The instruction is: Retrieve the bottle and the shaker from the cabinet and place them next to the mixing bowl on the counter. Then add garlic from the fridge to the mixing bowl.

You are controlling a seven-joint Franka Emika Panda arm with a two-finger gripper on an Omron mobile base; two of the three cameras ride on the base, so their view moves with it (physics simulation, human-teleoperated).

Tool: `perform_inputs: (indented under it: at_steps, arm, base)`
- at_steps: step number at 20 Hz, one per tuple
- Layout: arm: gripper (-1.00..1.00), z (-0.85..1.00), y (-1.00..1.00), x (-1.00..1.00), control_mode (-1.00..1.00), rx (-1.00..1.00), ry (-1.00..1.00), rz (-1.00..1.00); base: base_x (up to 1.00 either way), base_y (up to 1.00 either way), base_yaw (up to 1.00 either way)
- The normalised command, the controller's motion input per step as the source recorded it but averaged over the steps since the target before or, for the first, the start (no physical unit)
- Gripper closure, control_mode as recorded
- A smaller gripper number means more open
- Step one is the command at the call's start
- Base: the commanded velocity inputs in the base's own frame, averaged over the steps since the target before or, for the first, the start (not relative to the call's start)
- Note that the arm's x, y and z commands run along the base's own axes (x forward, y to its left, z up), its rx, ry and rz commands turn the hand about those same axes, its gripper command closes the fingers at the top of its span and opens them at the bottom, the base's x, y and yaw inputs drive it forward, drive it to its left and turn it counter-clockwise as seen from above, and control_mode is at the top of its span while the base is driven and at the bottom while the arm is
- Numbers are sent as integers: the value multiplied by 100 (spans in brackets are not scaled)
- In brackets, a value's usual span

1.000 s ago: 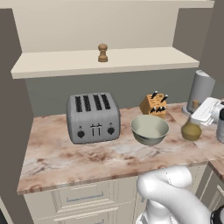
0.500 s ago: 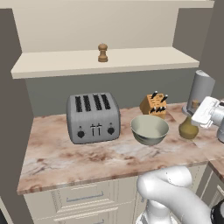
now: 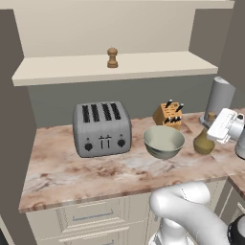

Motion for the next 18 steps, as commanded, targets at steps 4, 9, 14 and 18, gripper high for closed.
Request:
perform_inputs:
  at_steps: [4,9,14,18]
  arm:
    - [100,-12,0,0,-100,0,0,0]
    - [100,-24,0,0,-100,0,0,0]
    - [100,-22,0,0,-100,0,0,0]
    - [100,-11,0,0,-100,0,-1,0]
  base:
    - [0,0,0]
    - [0,0,0]
    - [0,0,0]
    - [0,0,0]
